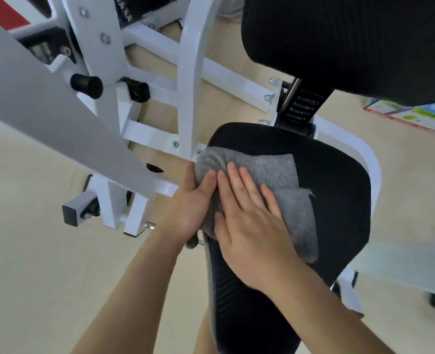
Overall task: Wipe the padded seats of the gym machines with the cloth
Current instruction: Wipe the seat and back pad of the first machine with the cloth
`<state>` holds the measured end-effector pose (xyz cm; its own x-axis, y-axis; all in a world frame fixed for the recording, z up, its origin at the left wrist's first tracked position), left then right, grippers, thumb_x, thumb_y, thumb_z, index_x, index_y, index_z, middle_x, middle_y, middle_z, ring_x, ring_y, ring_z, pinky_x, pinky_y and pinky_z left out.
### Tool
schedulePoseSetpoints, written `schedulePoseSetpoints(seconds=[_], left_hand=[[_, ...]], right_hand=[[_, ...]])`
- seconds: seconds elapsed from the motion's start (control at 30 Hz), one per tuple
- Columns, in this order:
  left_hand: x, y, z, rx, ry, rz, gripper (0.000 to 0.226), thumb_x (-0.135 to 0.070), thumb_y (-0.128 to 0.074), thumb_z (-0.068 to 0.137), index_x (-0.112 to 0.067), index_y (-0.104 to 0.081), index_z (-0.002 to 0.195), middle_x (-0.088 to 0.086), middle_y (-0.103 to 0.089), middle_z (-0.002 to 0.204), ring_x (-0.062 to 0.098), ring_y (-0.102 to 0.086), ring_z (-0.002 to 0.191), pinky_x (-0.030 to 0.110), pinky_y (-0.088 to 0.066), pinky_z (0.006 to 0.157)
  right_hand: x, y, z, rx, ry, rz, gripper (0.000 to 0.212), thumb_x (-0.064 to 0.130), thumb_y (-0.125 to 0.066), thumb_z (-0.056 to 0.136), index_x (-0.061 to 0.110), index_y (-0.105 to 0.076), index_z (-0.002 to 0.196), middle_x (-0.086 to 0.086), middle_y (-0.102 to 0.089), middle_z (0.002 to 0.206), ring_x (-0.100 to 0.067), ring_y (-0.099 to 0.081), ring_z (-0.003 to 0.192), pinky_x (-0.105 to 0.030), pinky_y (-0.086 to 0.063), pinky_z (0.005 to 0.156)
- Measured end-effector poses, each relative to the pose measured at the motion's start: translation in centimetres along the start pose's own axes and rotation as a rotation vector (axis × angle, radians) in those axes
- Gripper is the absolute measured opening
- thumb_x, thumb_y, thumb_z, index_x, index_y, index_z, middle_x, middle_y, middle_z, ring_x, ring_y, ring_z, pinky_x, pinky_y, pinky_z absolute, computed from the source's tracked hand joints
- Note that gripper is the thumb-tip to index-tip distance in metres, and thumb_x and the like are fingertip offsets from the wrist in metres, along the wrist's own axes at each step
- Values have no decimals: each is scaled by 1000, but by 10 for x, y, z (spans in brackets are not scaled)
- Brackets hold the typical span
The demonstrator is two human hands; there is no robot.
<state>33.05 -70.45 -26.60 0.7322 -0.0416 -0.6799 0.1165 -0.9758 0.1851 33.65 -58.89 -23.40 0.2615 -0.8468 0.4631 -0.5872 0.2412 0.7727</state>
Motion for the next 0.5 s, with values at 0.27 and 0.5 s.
schedulePoseSetpoints(seconds=[0.27,0.5], left_hand=[[-10,-11,0,-248,2,355,36,-42,-33,100,-13,-42,119,4,-59,111,28,-57,106,38,-42,84],[-55,-17,70,-102,-42,618,43,-34,-25,104,-3,-52,118,20,-57,123,35,-53,116,41,-40,98]], right_hand=[[-19,3,16,-21,3,-46,57,44,-8,96,35,3,151,15,11,159,-3,16,144,-34,8,116],[-39,12,84,-70,-42,-93,57,45,-12,98,32,1,152,15,5,160,-4,10,145,-37,3,118]])
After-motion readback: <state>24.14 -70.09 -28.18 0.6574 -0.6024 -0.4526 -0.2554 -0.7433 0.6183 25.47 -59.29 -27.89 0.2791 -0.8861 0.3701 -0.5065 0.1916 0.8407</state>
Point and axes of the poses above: each hand's wrist, its own z-axis towards the middle knuckle, its own y-axis out of the back of the hand, x = y × z, the point moved 3 cm from there along z, towards the middle knuckle
